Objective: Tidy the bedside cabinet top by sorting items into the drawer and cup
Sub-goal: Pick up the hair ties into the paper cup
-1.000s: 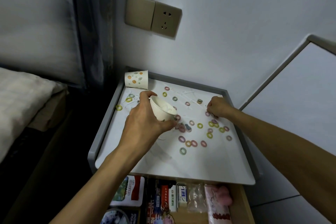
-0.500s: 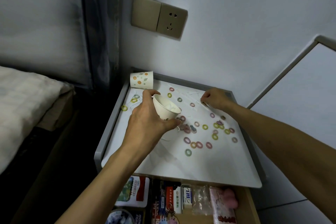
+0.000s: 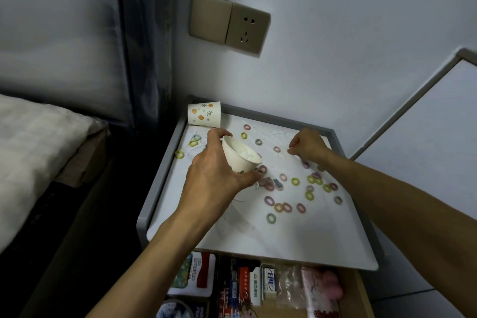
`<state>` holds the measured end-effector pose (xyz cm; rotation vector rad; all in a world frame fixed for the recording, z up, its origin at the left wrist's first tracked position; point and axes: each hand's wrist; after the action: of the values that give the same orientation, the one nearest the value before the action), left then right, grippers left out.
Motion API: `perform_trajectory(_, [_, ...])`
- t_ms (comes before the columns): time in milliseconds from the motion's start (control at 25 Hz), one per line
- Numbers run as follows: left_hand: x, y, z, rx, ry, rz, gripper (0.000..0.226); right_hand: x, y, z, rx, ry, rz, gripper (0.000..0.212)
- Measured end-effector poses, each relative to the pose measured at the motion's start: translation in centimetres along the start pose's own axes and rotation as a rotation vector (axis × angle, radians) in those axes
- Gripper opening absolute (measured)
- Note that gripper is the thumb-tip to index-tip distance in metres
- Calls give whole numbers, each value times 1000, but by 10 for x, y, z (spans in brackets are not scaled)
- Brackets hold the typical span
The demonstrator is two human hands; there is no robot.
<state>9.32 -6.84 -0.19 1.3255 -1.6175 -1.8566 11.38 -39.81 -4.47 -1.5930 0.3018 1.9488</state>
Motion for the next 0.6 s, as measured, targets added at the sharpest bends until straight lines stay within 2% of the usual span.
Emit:
perform_trajectory(80, [1, 0, 0, 2, -1, 0, 78, 1, -4, 6, 20, -12, 70, 19])
perform_trajectory(200, [0, 1, 1, 6, 3, 6, 79, 11, -14, 17, -16, 60, 411, 20])
perform_trajectory(280, [-1, 2, 2, 8, 7, 12, 78, 16, -17, 23, -38, 88, 541, 23])
perform_trajectory(360, [-2, 3, 3, 12, 7, 22, 78, 12, -16, 26, -17, 80, 490, 19])
perform_trajectory(440, [-4, 3, 4, 14, 8, 24, 78, 1, -17, 22, -4, 70, 265, 20])
perform_trajectory(520, [-6, 3, 4, 13, 15, 17, 80, -12, -24, 10, -35, 65, 97, 20])
perform_trajectory(600, [-9, 2, 3, 7, 20, 13, 82, -16, -34, -1, -94, 29, 52, 18])
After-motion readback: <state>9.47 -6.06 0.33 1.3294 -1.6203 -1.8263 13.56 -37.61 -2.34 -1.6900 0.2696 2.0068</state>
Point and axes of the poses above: each hand's wrist, its own z-axis away from the middle knuckle, its own x-axis out of the palm, y = z × x, and after that the axes turned 11 degrees about -y, right-handed
